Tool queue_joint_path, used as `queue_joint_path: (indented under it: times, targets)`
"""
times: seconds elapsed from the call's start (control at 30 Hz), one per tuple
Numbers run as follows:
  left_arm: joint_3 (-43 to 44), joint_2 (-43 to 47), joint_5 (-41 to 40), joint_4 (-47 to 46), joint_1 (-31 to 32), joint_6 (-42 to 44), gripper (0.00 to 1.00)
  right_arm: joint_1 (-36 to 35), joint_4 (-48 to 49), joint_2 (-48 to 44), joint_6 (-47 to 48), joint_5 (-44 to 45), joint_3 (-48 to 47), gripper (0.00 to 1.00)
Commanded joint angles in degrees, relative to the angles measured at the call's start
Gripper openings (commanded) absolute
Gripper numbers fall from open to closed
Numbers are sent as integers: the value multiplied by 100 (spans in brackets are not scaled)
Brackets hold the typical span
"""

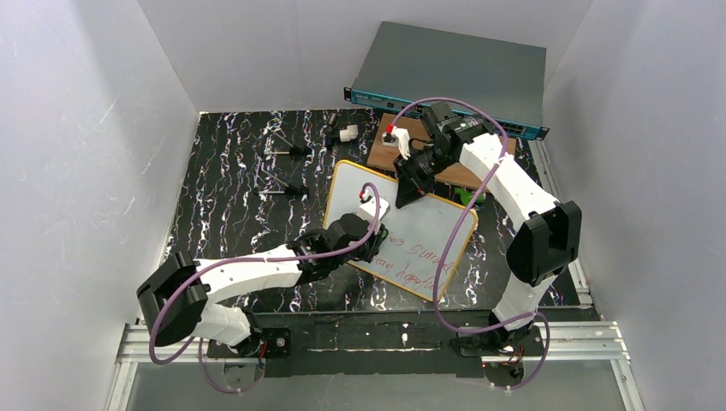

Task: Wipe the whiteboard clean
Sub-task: Erase the whiteboard at the center of the board.

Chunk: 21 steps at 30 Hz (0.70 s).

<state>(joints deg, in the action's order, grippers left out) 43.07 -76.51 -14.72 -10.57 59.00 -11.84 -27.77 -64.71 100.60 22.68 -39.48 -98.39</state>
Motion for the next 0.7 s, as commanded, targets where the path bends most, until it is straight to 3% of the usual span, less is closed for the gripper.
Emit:
queue_joint_path:
  times: [0.0,0.37,0.67]
  targets:
    - [-142,-146,87,-391,-2,-173,0,-36,-77,-65,290,30,56,1]
    - [-263,-430,458,166,94,-615,0,-33,-85,-27,294,22,44,1]
    - [560,-957,39,562,270,-853,0,-37,-82,-33,297,22,40,1]
